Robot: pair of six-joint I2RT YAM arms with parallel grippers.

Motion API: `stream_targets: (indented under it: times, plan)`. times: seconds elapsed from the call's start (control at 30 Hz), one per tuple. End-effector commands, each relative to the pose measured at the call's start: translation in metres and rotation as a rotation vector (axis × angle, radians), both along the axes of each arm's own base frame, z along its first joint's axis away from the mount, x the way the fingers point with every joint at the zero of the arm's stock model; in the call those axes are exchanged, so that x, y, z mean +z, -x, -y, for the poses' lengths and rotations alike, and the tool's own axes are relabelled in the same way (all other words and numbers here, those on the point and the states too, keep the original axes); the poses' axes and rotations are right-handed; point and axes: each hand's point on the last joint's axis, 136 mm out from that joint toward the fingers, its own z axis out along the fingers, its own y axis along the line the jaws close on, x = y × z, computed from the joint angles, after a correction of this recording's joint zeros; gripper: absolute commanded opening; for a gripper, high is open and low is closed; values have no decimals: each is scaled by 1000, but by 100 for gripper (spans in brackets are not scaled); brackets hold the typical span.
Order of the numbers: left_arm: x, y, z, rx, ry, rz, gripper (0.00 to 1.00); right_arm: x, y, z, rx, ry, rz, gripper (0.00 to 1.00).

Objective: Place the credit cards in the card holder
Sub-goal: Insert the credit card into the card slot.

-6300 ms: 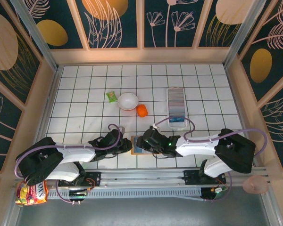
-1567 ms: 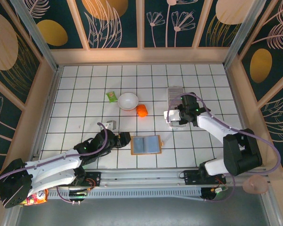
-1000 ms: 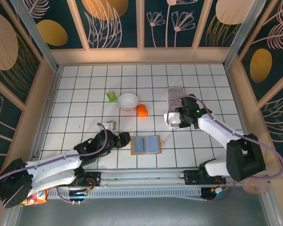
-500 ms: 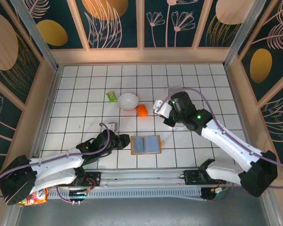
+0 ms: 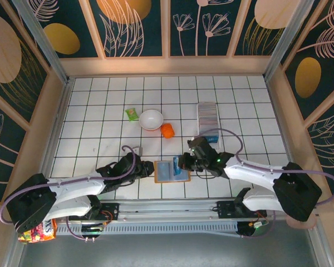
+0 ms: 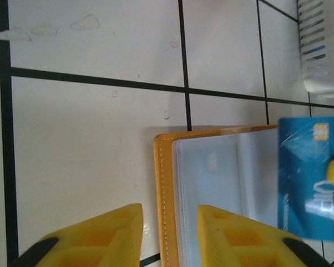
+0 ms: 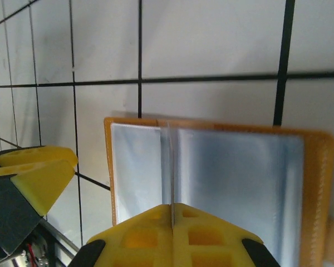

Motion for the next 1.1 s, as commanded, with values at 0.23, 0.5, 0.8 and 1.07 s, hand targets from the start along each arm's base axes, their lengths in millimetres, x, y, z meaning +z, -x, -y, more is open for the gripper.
stream_targets:
  times: [0.23, 0.5, 0.8, 1.07]
  plan:
    - [2, 2, 17, -45, 48, -18, 23, 5, -8, -17, -109, -106, -46, 0]
    - [-7, 9, 16, -69, 50, -39, 21, -10, -5, -16, -77, -36, -52, 0]
    - [-11, 13, 19, -87, 57, -64, 21, -20, -4, -13, -63, 34, -39, 0]
    - [-16, 15, 21, -97, 50, -89, 22, -5, -3, -17, -46, -23, 9, 0]
